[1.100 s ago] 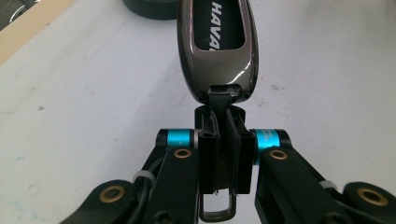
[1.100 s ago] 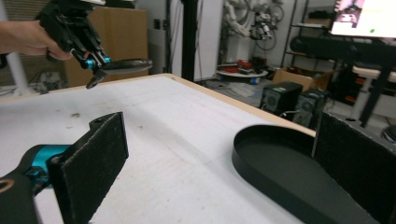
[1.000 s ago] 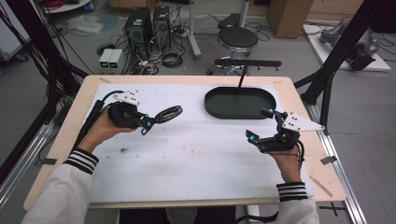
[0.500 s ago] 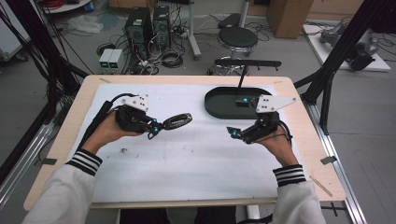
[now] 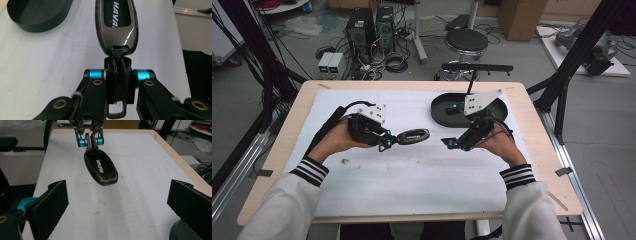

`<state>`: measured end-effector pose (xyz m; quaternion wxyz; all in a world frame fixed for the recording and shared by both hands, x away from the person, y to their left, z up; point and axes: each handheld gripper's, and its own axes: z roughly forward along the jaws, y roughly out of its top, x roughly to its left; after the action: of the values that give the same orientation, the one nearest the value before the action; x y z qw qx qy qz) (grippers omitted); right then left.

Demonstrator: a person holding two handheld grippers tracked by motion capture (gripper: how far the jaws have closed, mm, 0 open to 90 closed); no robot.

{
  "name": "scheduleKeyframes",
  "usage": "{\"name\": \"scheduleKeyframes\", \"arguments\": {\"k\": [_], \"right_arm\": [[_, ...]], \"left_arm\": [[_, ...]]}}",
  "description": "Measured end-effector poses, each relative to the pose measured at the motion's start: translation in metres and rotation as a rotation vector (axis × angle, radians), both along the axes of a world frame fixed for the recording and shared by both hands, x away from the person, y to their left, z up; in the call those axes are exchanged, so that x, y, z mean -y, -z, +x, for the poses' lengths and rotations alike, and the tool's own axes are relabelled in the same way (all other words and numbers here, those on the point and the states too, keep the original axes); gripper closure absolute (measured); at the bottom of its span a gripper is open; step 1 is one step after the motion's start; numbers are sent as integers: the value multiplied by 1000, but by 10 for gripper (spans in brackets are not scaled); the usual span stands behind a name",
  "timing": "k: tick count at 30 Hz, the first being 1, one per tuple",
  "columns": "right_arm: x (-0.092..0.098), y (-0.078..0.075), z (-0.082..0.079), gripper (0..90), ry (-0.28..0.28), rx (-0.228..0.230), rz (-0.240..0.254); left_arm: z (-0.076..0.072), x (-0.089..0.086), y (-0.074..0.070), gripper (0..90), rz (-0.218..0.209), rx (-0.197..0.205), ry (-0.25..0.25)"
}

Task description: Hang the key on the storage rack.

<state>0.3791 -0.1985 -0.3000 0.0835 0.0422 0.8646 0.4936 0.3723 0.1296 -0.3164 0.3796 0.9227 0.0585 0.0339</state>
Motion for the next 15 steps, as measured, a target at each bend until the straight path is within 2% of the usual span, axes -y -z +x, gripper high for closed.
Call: {"name": "scheduleKeyframes", "arguments": {"k": [3,5,7,10,15], "right_arm": [[-6,-1,1,25,-17,-12,-25],[-12,-1,2,25,-33,-7,-54],[-19,0,2,25,-59,-20,-82],[-29,1,2,25,-89,-15,-136],[-45,3,0,25,-110,-12,-173]], "left_arm": [[-1,4,0,842,12,-4,10],[-1,7,0,841,26,-7,9],[-1,10,0,842,45,-8,12],[-3,14,0,842,44,-10,14],[-6,19,-3,841,51,-6,34]]}}
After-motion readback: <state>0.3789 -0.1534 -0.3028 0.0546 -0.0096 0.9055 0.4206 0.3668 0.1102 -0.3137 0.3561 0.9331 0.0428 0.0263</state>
